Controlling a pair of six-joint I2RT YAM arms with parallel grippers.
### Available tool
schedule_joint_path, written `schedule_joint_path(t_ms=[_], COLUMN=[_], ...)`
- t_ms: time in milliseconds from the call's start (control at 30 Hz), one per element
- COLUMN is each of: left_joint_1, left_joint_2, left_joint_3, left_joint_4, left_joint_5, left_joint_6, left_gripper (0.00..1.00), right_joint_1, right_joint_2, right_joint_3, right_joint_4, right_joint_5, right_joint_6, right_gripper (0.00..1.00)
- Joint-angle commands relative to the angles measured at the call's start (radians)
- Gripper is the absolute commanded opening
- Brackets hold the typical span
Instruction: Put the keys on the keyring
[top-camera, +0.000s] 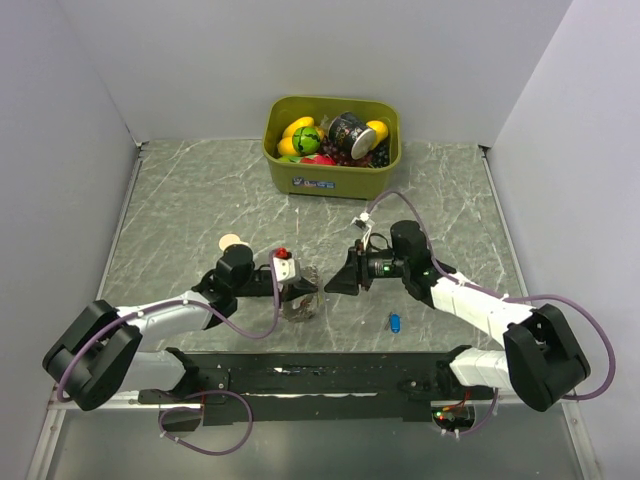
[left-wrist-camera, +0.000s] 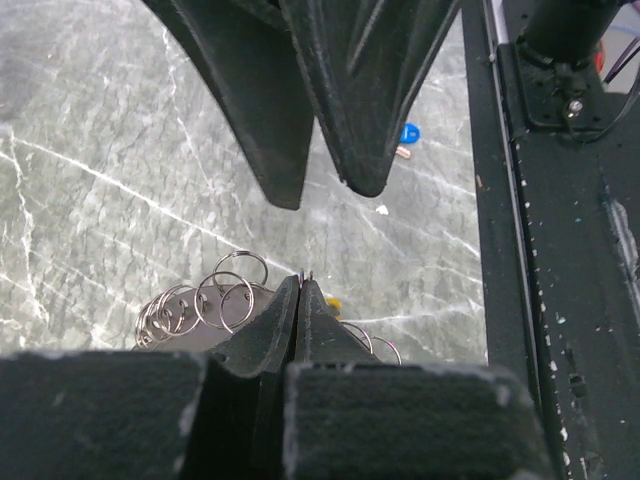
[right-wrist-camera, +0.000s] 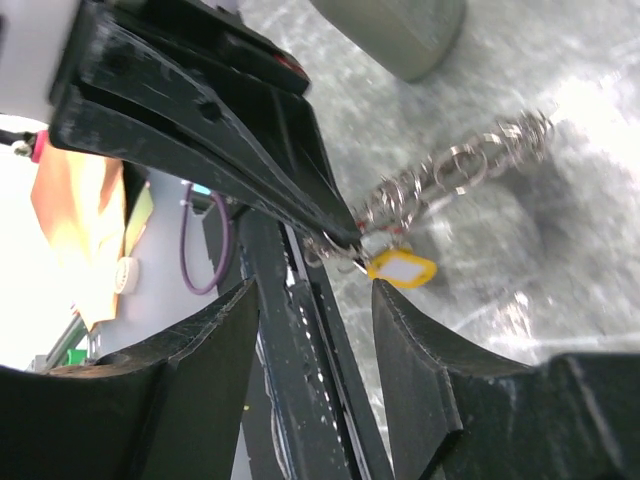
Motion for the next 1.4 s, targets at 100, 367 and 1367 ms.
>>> schedule_joint_path(t_ms=[100, 367, 1367], left_joint_1=[-0.003, -0.005, -0.005], left_joint_2=[-0.029, -0.018, -0.038], left_joint_3=[-0.019, -0.023, -0.031], left_joint_4=[0.18, 0.199, 0.242], left_joint_5=[0.064, 0.079, 0.127], left_joint_6=[-0.06, -0.071, -0.121], left_gripper=[0.01, 0.01, 0.01], right_joint_1=[0.024, 0.05, 0.075], right_joint_2=[0.009, 0.05, 0.088], right_joint_3=[0.022, 0.029, 0.078], right_joint_4=[0.121, 0.132, 0.164], right_joint_5=[-0.054, -0.04, -0.038], right_joint_6=[0.002, -0.012, -0.003], right_gripper=[0.55, 0.55, 0.0])
